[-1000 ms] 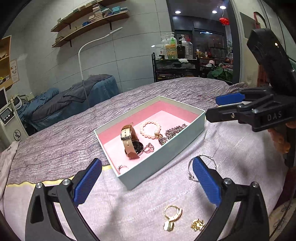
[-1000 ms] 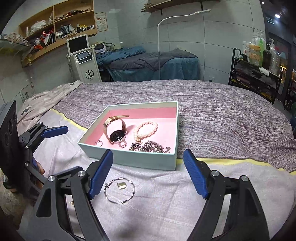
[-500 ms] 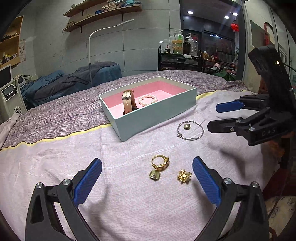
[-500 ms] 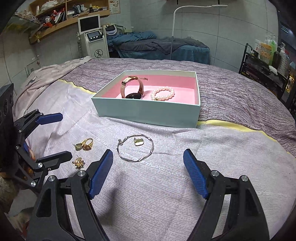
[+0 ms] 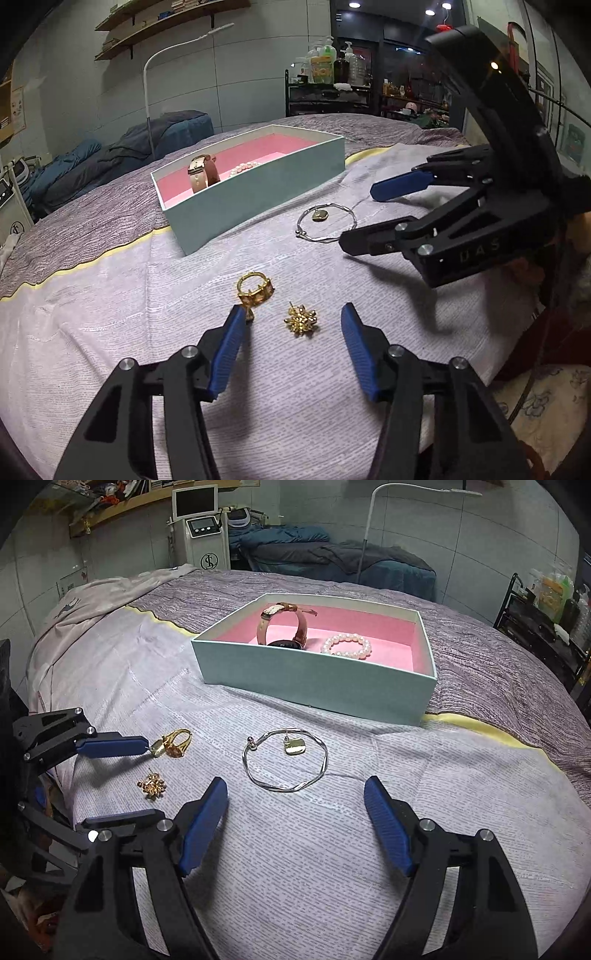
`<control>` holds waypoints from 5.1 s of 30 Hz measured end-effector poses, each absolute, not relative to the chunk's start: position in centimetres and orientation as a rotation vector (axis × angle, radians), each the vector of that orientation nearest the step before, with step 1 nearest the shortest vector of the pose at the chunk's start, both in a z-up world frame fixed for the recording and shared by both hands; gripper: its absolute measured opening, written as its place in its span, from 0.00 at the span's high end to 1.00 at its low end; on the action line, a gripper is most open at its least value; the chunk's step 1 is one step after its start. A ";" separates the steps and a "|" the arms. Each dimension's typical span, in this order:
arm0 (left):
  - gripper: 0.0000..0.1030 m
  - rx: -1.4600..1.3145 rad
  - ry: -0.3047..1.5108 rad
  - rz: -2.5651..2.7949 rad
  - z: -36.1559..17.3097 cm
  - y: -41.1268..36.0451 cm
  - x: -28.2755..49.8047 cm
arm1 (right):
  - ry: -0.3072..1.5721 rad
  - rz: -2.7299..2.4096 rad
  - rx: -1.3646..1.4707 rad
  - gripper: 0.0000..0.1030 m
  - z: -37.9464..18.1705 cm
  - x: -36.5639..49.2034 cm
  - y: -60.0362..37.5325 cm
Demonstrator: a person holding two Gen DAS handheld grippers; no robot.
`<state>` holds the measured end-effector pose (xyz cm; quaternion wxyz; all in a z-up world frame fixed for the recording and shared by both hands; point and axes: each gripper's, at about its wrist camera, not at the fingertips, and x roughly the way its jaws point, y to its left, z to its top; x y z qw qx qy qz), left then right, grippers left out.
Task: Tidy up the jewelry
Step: 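Reach the left tool to the gold flower brooch while the right tool reaches the silver bangle, then carry the brooch and bangle into the pink box and open both tools, then grasp the gold ring with the left tool while the right tool grasps the gold charm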
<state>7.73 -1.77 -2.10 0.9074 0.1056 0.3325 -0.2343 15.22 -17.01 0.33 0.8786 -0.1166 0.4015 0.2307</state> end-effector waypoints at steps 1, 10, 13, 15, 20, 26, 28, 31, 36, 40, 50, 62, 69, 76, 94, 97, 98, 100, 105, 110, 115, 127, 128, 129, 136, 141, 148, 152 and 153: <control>0.61 0.212 0.689 -0.495 -2.0 -1.9 7.7 | 0.841 0.484 -0.248 0.31 0.3 15.4 -16.9; 0.63 0.177 0.711 -0.508 -2.2 -2.0 8.2 | 0.868 0.504 -0.282 0.33 -0.4 16.7 -15.6; 0.64 0.154 0.715 -0.514 -2.2 -1.9 8.4 | 0.879 0.507 -0.279 0.33 -0.5 17.1 -15.3; 0.66 0.153 0.712 -0.517 -2.3 -1.9 8.4 | 0.881 0.505 -0.277 0.37 -0.5 17.3 -15.2; 0.81 0.155 0.712 -0.528 -2.1 -2.5 8.6 | 0.883 0.506 -0.266 0.46 -0.4 17.6 -15.3; 0.84 0.142 0.714 -0.531 -2.0 -2.4 8.4 | 0.874 0.502 -0.260 0.46 -0.3 17.4 -15.4; 0.84 0.138 0.712 -0.531 -1.9 -2.3 8.3 | 0.868 0.502 -0.245 0.46 -0.2 17.2 -15.5; 0.84 0.130 0.706 -0.536 -1.6 -2.1 8.3 | 0.854 0.510 -0.225 0.46 0.1 16.7 -15.7; 0.84 0.122 0.677 -0.538 -0.4 -1.6 8.3 | 0.820 0.520 -0.216 0.46 1.0 15.7 -16.0; 0.84 0.130 0.642 -0.522 0.8 -1.2 9.2 | 0.788 0.521 -0.202 0.46 2.3 15.5 -16.3; 0.84 0.145 0.563 -0.460 4.3 -0.4 15.0 | 0.717 0.486 -0.166 0.46 5.8 18.5 -17.1; 0.84 0.152 0.646 -0.465 3.4 -1.2 22.0 | 0.776 0.430 -0.167 0.46 5.6 24.3 -16.4; 0.84 0.192 0.680 -0.459 2.2 -1.8 23.7 | 0.819 0.419 -0.178 0.46 4.6 26.3 -16.0; 0.83 0.200 0.694 -0.445 1.4 -2.2 24.5 | 0.836 0.412 -0.192 0.46 3.7 27.2 -15.8; 0.23 0.235 0.630 -0.403 2.0 -1.8 23.3 | 0.766 0.383 -0.184 0.33 4.3 26.0 -16.9; 0.21 0.245 0.619 -0.394 2.1 -1.6 22.8 | 0.753 0.384 -0.181 0.33 4.8 25.5 -17.2; 0.20 0.245 0.617 -0.393 2.2 -1.4 22.6 | 0.750 0.382 -0.178 0.33 4.9 25.2 -17.3; 0.17 0.237 0.615 -0.387 2.4 -1.1 22.0 | 0.745 0.384 -0.164 0.33 5.2 24.6 -17.6; 0.15 0.214 0.588 -0.381 3.1 0.2 19.4 | 0.731 0.402 -0.134 0.33 5.7 22.6 -18.1; 0.14 0.186 0.570 -0.376 3.0 1.6 16.1 | 0.743 0.429 -0.145 0.33 5.2 20.1 -18.0; 0.14 0.160 0.576 -0.391 2.2 2.5 13.5 | 0.783 0.457 -0.186 0.33 3.5 18.1 -17.4; 0.26 0.220 0.664 -0.465 -1.8 0.4 10.0 | 0.857 0.476 -0.216 0.38 0.7 16.4 -17.0; 0.27 0.219 0.667 -0.471 -2.0 0.3 10.0 | 0.862 0.479 -0.219 0.40 0.6 16.5 -16.9; 0.30 0.217 0.672 -0.477 -2.1 0.1 10.1 | 0.866 0.480 -0.219 0.40 0.5 16.5 -16.9; 0.47 0.179 0.706 -0.505 -2.3 -0.3 11.8 | 0.887 0.494 -0.226 0.48 0.2 17.3 -16.2; 0.62 0.172 0.714 -0.518 -2.2 -0.7 12.0 | 0.898 0.497 -0.221 0.53 0.1 18.0 -15.9; 0.77 0.152 0.719 -0.521 -2.2 -0.7 12.1 | 0.899 0.496 -0.233 0.68 0.0 18.6 -15.2; 0.78 0.152 0.719 -0.522 -2.2 -0.8 12.1 | 0.898 0.494 -0.231 0.79 -0.1 18.8 -15.1; 0.78 0.150 0.719 -0.521 -2.2 -0.8 12.1 | 0.898 0.494 -0.230 0.80 -0.1 18.8 -15.2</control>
